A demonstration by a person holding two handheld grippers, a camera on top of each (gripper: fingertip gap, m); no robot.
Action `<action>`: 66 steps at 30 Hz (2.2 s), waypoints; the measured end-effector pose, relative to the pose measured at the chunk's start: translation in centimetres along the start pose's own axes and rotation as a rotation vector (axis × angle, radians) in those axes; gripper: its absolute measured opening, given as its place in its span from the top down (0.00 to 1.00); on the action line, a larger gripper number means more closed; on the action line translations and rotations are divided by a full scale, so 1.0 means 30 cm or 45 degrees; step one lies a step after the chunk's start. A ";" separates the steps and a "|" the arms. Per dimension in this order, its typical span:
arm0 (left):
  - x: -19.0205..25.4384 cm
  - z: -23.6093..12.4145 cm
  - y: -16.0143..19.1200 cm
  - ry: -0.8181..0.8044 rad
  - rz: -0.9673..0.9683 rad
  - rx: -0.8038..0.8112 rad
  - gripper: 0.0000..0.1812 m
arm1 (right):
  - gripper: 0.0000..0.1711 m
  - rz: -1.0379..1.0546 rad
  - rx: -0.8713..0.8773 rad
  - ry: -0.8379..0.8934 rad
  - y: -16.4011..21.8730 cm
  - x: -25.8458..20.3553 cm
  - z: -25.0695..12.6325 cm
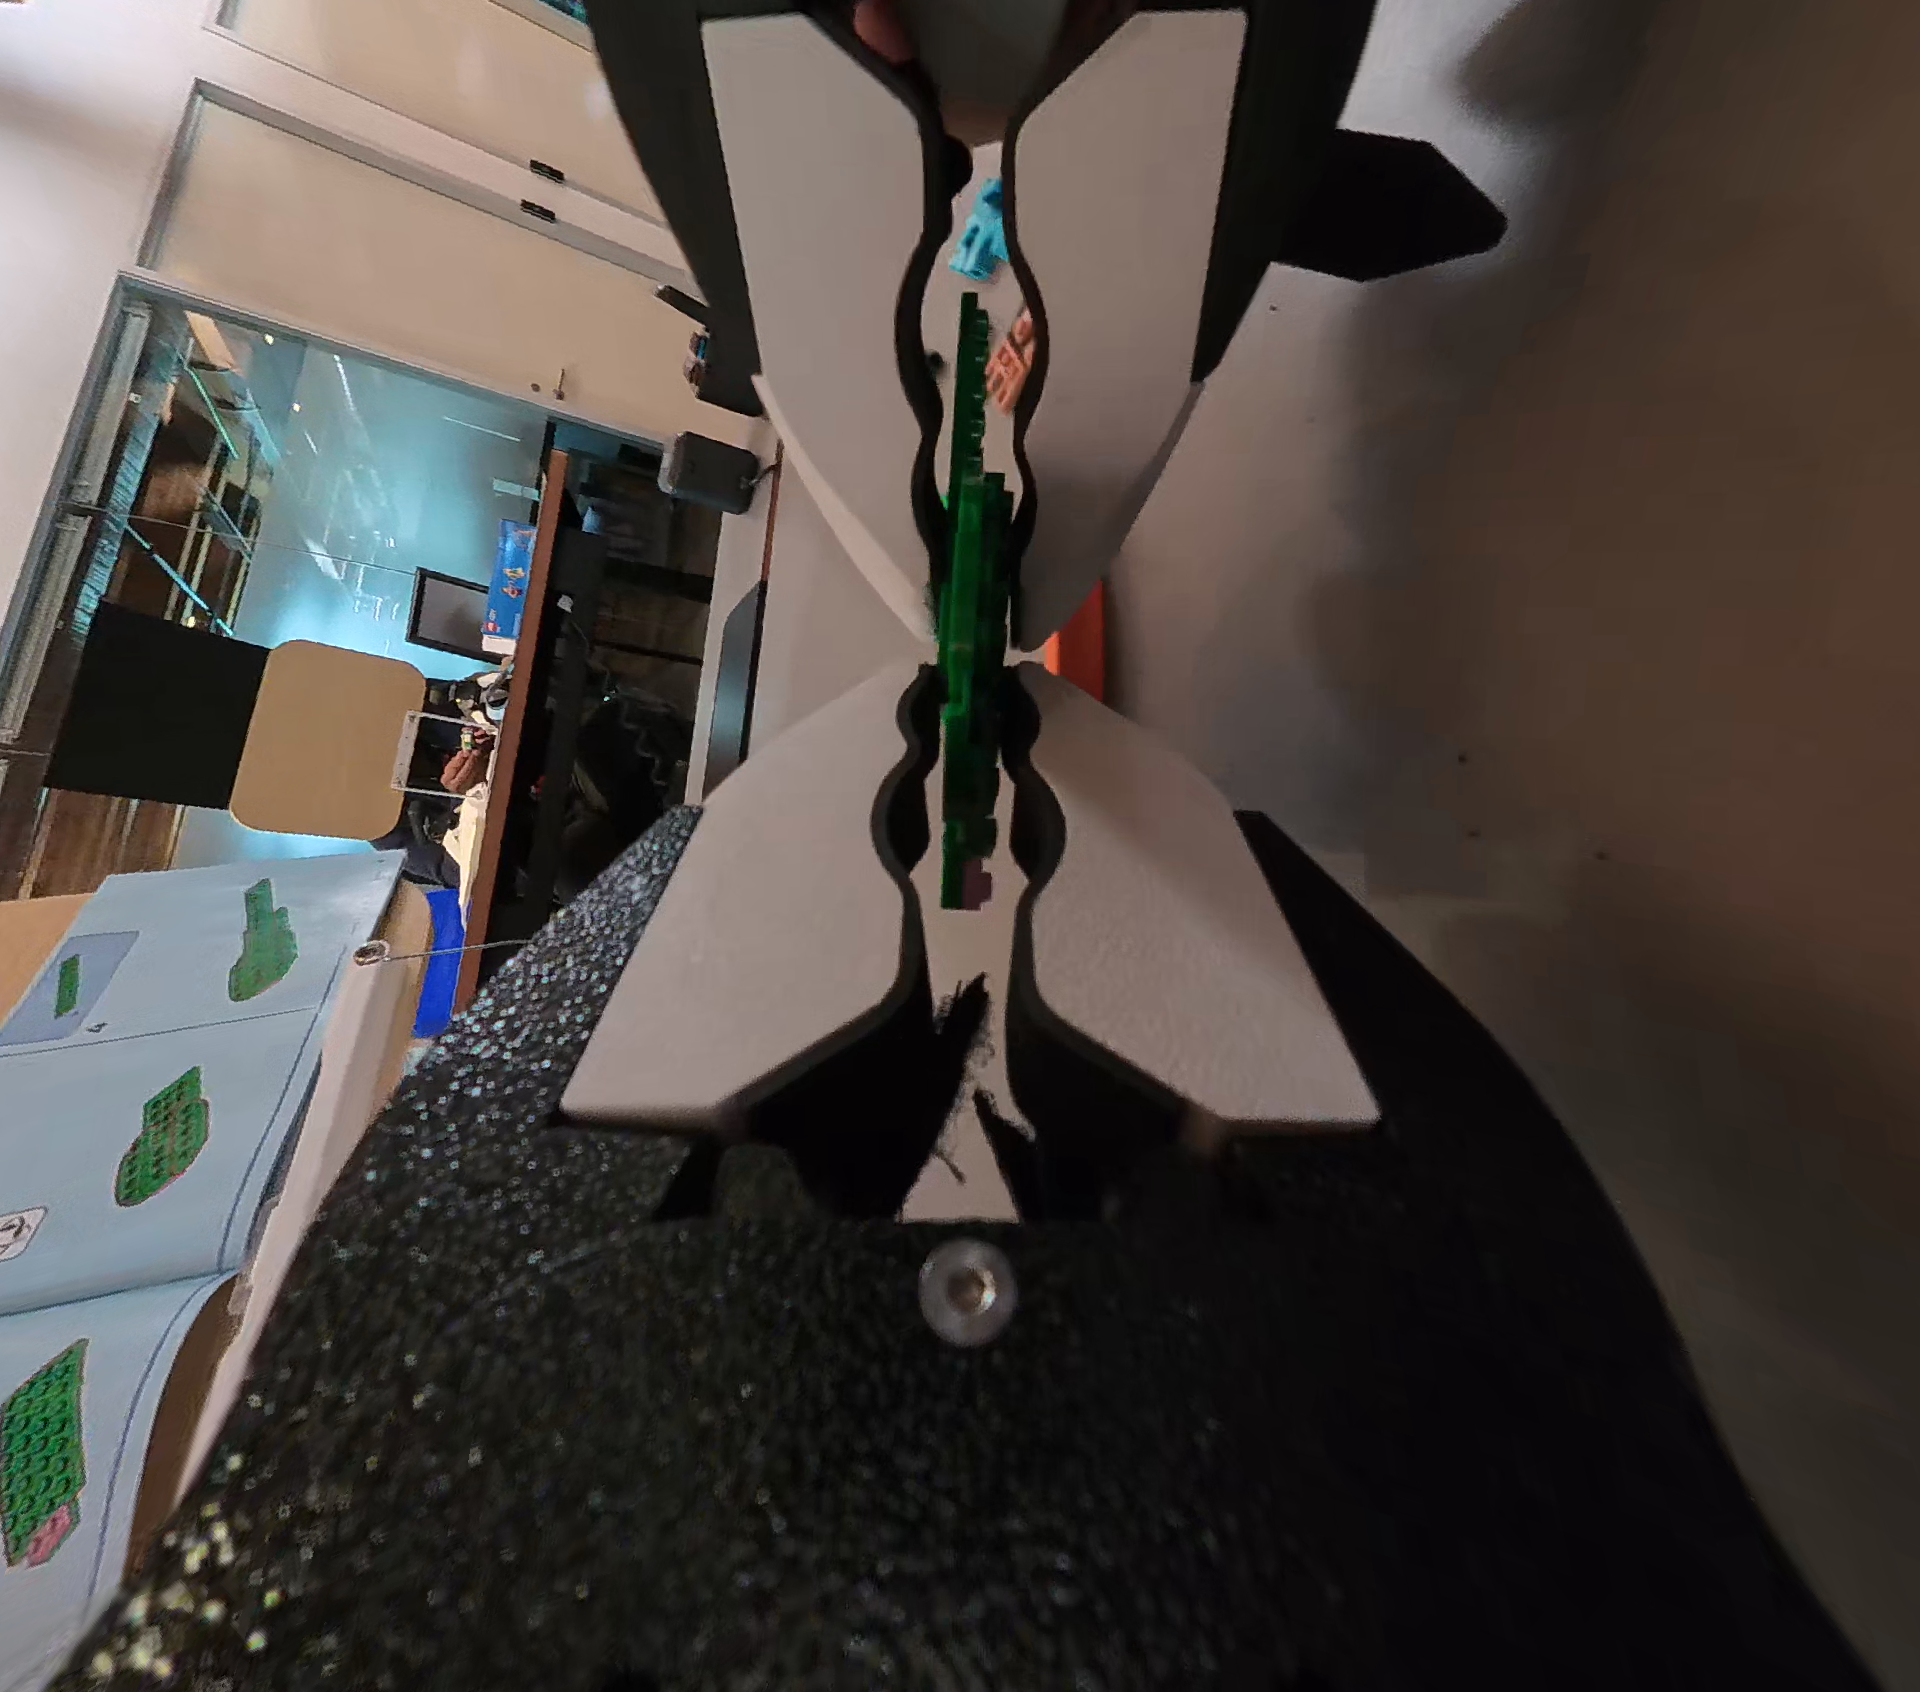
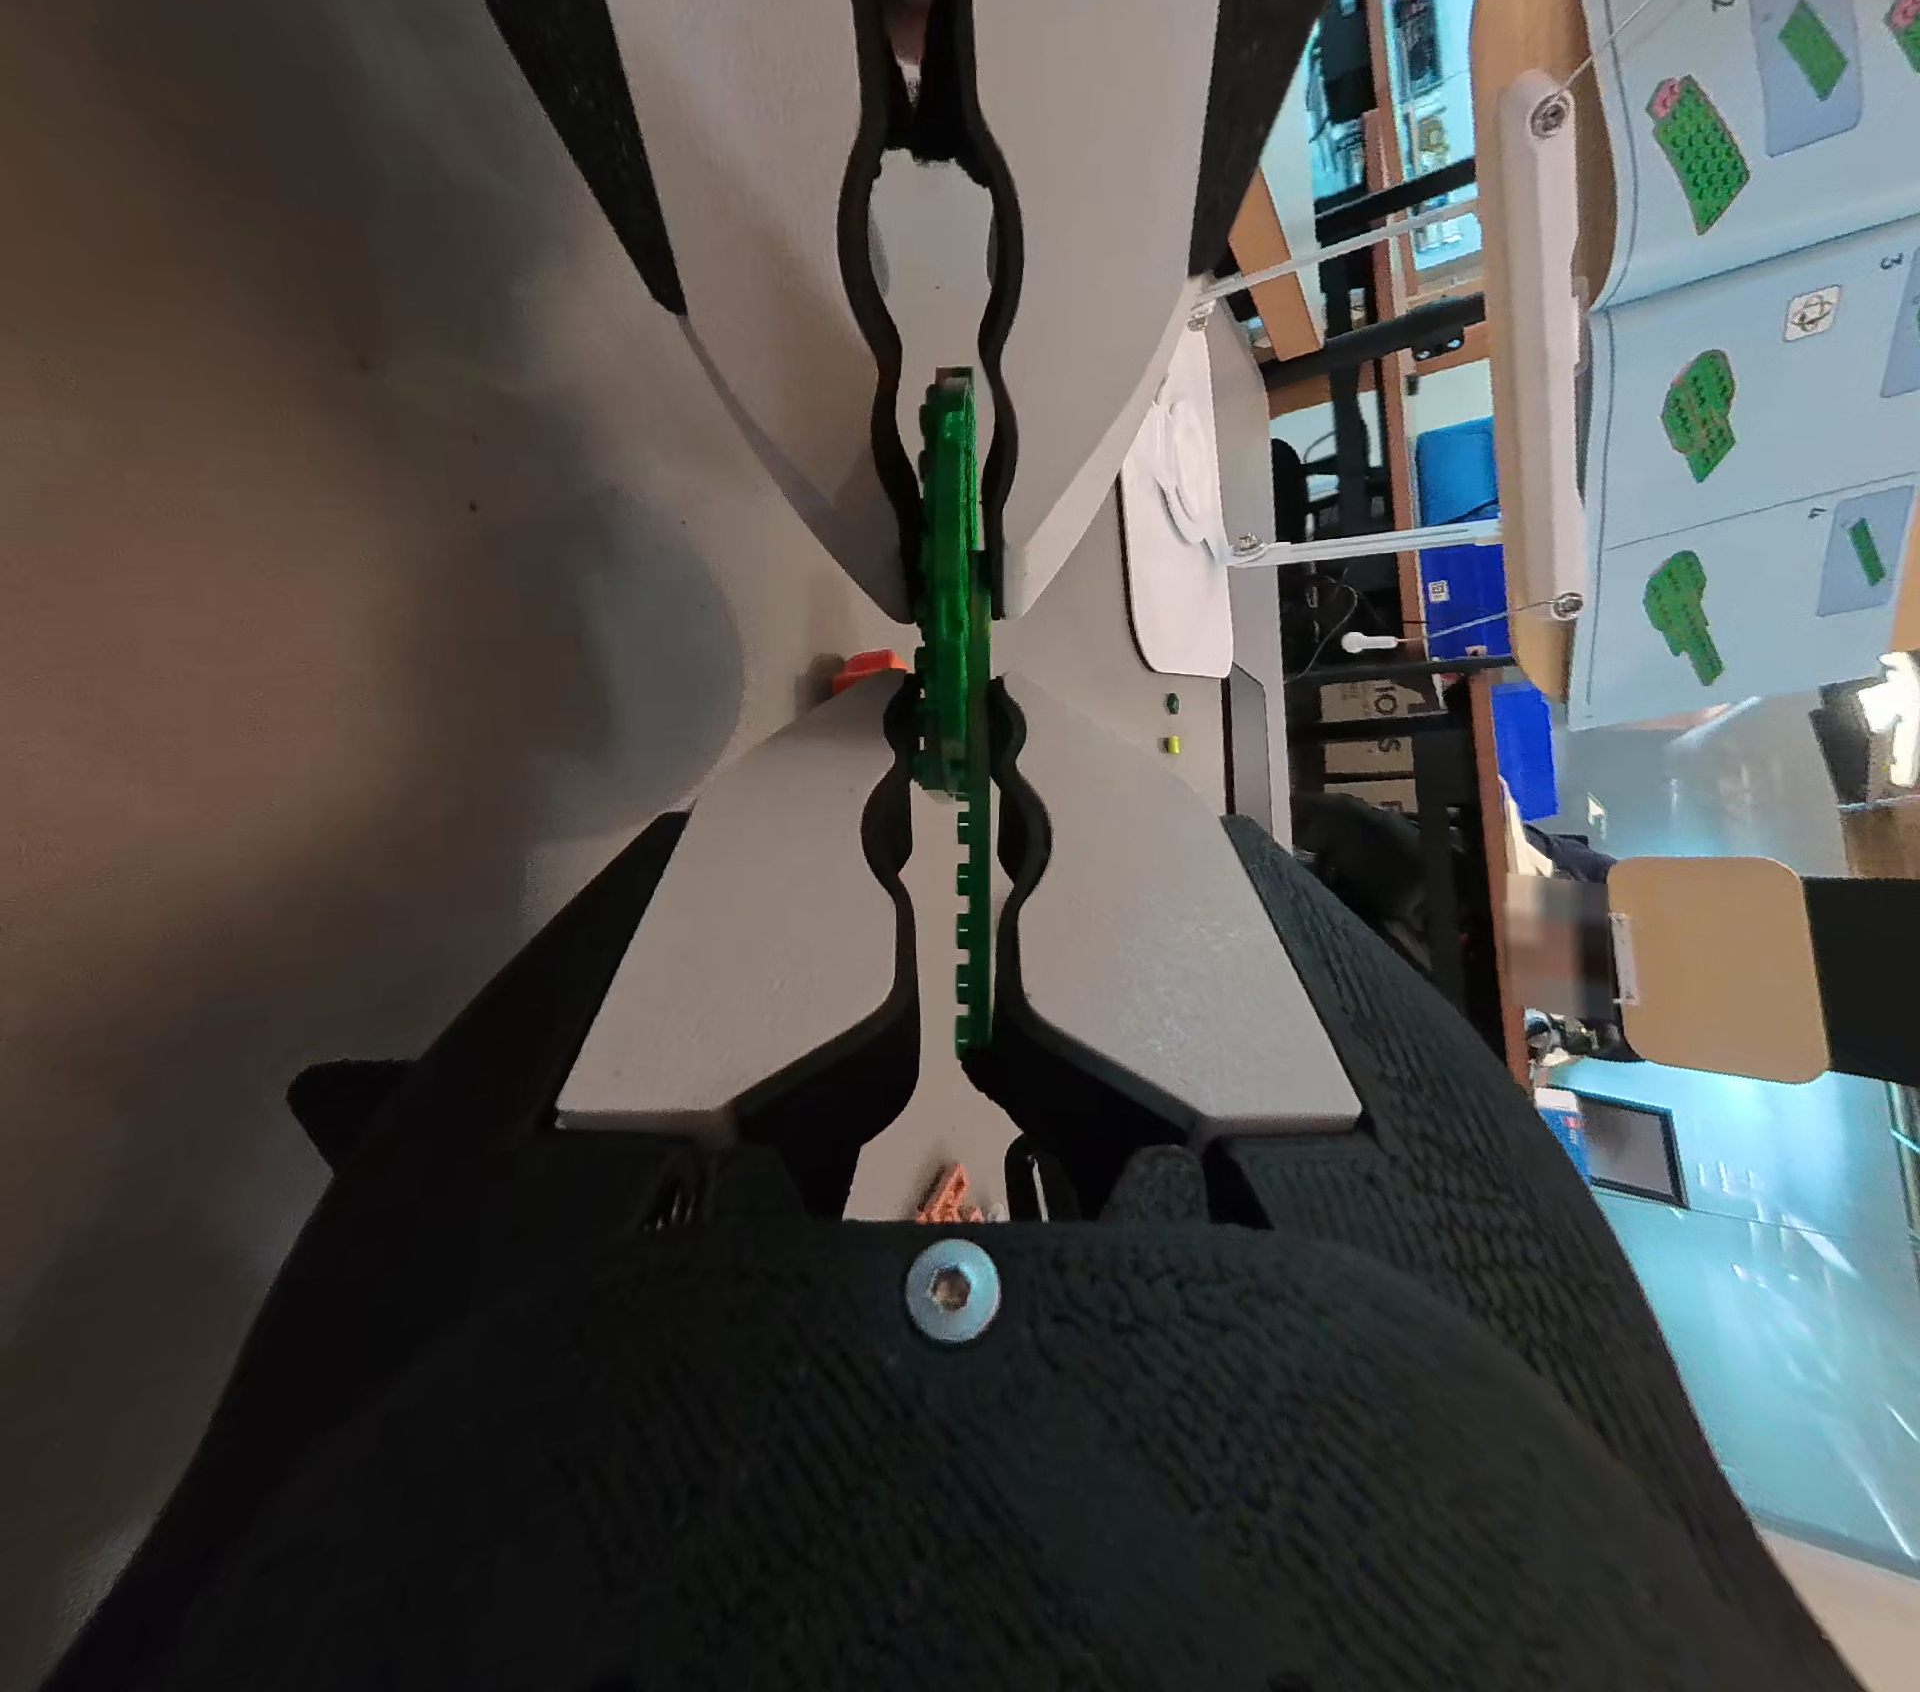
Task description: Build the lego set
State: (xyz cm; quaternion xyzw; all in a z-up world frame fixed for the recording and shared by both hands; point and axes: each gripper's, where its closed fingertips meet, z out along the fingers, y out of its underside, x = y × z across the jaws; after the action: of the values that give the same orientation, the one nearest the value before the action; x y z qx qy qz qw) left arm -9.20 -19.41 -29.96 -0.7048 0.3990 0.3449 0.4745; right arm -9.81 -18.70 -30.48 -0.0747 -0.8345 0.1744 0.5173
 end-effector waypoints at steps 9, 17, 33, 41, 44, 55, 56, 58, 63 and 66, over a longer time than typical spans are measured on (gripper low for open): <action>-0.078 -0.005 0.046 -0.273 0.095 -0.080 0.88 | 0.94 -0.065 0.024 0.137 -0.002 0.047 -0.015; -0.053 -0.004 0.045 -0.204 0.193 -0.091 0.95 | 0.94 -0.143 0.001 0.171 0.001 0.049 -0.014; -0.034 0.006 -0.009 -0.184 0.080 0.039 0.91 | 0.95 -0.190 0.022 0.138 -0.025 0.028 -0.010; -0.022 0.003 -0.009 -0.096 0.103 -0.009 0.95 | 0.95 -0.149 -0.003 0.095 -0.024 0.027 -0.015; -0.003 0.009 0.000 -0.054 0.123 -0.041 0.95 | 0.95 -0.165 -0.037 0.056 -0.014 0.008 -0.008; -0.011 0.011 0.004 -0.047 -0.040 -0.015 0.95 | 0.94 -0.071 0.020 0.092 -0.018 0.019 0.003; -0.020 0.011 0.001 -0.066 -0.070 -0.001 0.94 | 0.95 -0.068 0.025 0.105 -0.019 0.026 0.000; -0.058 0.006 0.011 -0.170 -0.086 -0.003 0.86 | 0.95 -0.090 0.031 0.135 -0.019 0.041 -0.010; -0.065 -0.010 0.033 -0.208 0.045 -0.032 0.94 | 0.95 -0.119 0.067 0.177 -0.031 0.058 -0.027; -0.057 -0.007 0.035 -0.204 0.129 -0.064 0.95 | 0.95 -0.174 0.052 0.197 -0.029 0.055 -0.027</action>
State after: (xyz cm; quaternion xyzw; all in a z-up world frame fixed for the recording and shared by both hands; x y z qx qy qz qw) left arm -10.88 -19.45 -28.82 -0.6655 0.3859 0.4338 0.4690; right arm -9.80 -18.82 -28.46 -0.0204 -0.7915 0.1494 0.5922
